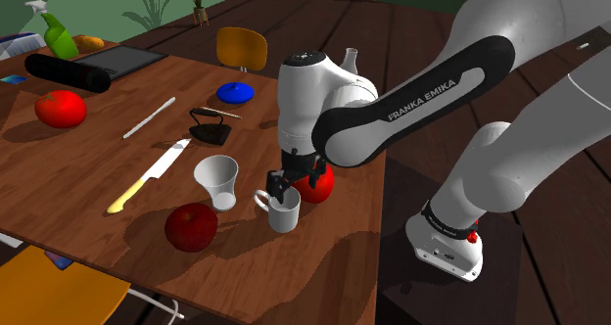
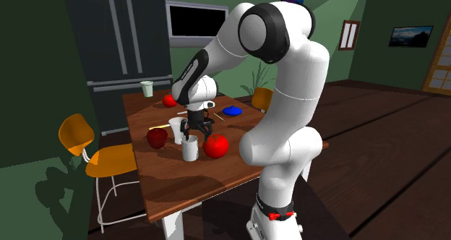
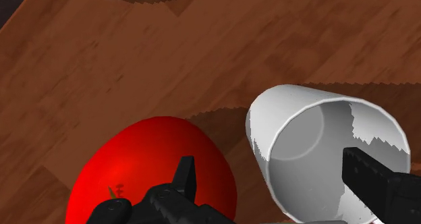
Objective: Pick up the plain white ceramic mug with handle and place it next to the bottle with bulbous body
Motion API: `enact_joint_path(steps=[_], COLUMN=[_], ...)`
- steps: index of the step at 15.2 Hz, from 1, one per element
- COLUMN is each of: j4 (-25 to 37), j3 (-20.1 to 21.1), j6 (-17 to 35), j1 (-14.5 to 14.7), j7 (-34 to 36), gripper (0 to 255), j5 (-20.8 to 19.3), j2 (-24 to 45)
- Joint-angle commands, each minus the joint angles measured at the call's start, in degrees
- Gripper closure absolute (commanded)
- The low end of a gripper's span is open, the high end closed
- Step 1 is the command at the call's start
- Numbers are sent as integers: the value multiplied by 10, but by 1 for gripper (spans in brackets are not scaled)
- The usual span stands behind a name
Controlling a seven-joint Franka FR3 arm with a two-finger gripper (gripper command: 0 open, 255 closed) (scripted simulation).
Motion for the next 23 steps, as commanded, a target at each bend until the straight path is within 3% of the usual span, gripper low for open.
enact_joint_path(steps=[1, 10, 23], j4=[0, 0, 51], j3=[0, 0, -25], j6=[0, 0, -118], j1=[0, 0, 7], j7=[0, 0, -12], gripper=[255, 255, 255], j5=[0, 0, 13], j2=[0, 0, -68])
